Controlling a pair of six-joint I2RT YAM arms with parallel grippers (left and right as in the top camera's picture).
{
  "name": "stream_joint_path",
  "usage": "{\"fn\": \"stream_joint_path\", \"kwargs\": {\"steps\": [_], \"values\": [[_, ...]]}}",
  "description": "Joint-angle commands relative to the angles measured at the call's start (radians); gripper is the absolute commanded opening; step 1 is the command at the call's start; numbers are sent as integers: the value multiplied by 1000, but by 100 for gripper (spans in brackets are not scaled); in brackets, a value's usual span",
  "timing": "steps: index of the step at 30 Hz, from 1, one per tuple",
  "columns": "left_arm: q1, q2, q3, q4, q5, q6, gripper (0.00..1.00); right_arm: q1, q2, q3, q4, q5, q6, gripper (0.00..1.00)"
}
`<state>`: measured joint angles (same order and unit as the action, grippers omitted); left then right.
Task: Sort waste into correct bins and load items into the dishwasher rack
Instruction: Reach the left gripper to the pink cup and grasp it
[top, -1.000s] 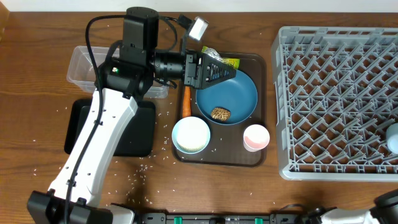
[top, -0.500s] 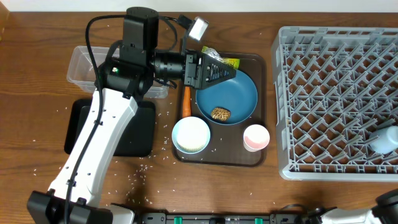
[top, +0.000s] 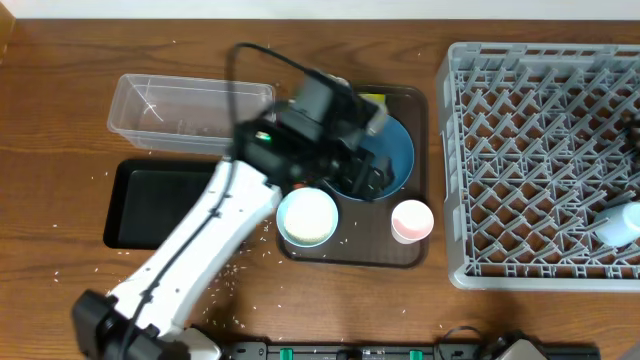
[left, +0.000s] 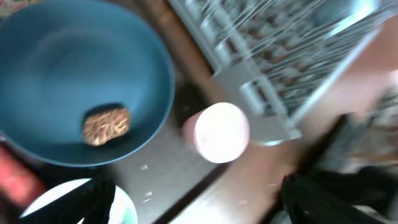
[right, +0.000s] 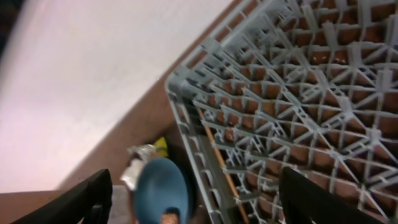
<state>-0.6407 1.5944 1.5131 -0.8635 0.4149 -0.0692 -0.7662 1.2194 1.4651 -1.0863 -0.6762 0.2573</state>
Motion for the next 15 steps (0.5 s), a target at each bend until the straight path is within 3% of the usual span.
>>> {"fn": "stream_joint_path", "kwargs": {"steps": [1,5,12,15], "values": [[-53,76,-6,-11,-191,1,84,61,-15,7,-14,235,65,82],[-122,168,-6,-8,-190,-15,73,80,-19,7,-20,231,64,84],[-225,293,-6,41,-192,-22,72,79,-19,7,-36,231,63,85],[-226,349,-6,43,-193,-48,60,79,-19,7,-43,231,63,85]]}}
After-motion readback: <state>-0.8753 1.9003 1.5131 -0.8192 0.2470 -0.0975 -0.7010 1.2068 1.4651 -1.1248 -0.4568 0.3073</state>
